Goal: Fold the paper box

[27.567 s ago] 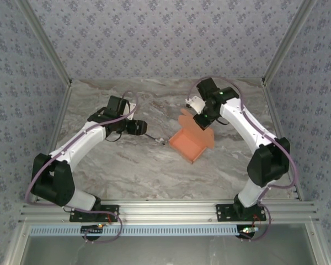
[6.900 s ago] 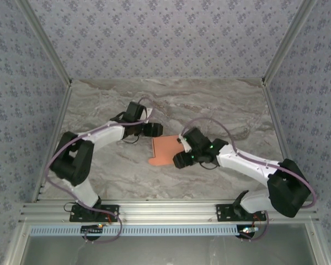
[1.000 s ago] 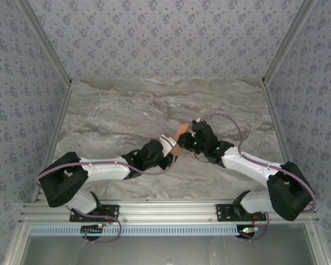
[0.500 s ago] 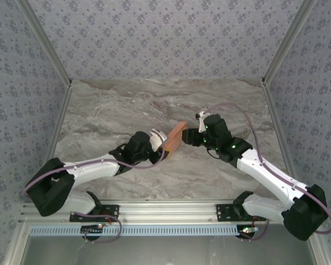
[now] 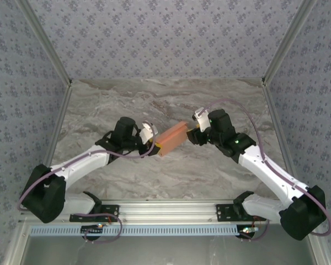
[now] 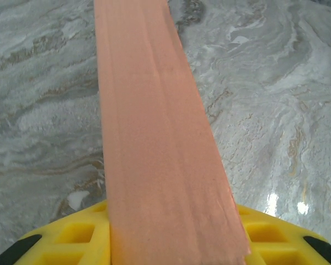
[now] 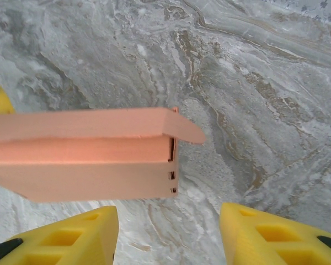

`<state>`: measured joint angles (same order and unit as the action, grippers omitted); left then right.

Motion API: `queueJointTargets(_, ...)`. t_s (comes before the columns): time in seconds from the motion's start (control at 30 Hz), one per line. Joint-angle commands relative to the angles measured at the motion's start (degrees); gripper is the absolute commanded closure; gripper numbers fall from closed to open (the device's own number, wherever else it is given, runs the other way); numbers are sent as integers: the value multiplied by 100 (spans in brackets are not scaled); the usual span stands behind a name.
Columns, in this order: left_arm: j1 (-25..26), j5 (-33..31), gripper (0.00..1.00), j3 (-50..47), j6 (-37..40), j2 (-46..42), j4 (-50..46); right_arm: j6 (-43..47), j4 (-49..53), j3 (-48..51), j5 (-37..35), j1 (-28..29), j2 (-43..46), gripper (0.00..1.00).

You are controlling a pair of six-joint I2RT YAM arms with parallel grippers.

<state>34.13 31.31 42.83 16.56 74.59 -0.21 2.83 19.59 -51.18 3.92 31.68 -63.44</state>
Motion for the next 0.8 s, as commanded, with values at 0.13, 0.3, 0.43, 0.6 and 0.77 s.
queueJointTargets(0.13,-360,1190,62,694,2177,289,-1380,529,383,79,-280,40,645,47)
queueJointTargets(0.3,-556,1302,61,1258,3095,816,-2449,660,326,404,-481,99,957,48)
queueJointTargets(0.43,-588,1321,59,1312,3482,961,-2578,870,381,454,-436,170,815,48)
queueJointTargets(0.6,-624,1402,57,1456,3810,1217,-2830,1301,117,616,-182,461,576,49)
queueJointTargets(0.77,-644,1592,57,1544,3888,1458,-2875,1685,14,657,31,488,295,50)
